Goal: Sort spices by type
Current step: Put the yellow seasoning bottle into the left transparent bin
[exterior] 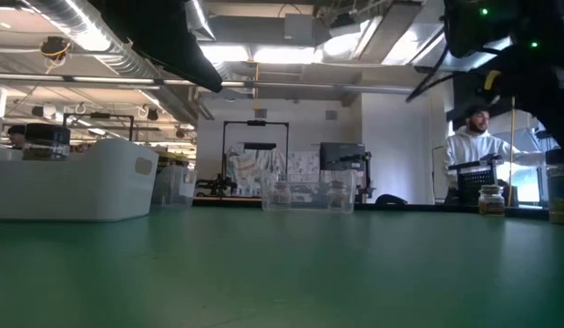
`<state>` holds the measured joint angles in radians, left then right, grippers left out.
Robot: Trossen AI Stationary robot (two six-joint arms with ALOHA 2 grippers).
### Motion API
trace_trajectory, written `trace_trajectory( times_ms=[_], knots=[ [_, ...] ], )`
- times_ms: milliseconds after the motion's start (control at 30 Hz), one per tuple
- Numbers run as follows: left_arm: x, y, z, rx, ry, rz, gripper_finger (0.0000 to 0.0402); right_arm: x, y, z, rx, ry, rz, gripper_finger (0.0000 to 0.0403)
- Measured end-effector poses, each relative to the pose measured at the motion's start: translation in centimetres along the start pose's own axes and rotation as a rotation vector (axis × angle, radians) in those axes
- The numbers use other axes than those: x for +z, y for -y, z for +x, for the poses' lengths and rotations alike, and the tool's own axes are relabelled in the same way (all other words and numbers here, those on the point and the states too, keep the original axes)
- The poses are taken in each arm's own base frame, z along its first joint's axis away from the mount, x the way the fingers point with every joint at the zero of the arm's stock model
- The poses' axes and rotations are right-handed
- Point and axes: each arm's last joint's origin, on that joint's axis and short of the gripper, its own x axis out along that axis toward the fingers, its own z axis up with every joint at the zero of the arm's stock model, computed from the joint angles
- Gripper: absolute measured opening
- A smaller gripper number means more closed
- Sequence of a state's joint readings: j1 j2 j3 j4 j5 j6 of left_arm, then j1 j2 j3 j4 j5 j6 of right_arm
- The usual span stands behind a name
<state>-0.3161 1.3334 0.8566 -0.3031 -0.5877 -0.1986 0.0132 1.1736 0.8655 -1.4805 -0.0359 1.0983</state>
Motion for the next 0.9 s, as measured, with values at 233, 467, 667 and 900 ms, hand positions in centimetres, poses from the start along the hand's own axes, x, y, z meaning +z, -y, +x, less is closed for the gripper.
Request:
trace_trajectory(
  times_ms=[233,467,667,900],
  knots=[
    [0.0,0.0,0.0,0.0,0.0,0.0,0.0365,0.48,-0.71,-1.05,0.072,0.091,-0.034,0.0326],
    [0.01,0.0,0.0,0.0,0.001,-0.001,0.0365,0.68,-0.98,-1.11,0.093,0.128,-0.051,0.0326],
    [0.01,0.0,0.0,0.0,0.0,-0.002,0.0365,0.36,-0.48,-0.9,0.044,0.074,-0.031,0.0326],
    [0.01,0.0,0.0,0.0,0.0,-0.004,0.0365,0.38,-0.44,-0.91,0.037,0.082,-0.029,0.0326]
  ],
)
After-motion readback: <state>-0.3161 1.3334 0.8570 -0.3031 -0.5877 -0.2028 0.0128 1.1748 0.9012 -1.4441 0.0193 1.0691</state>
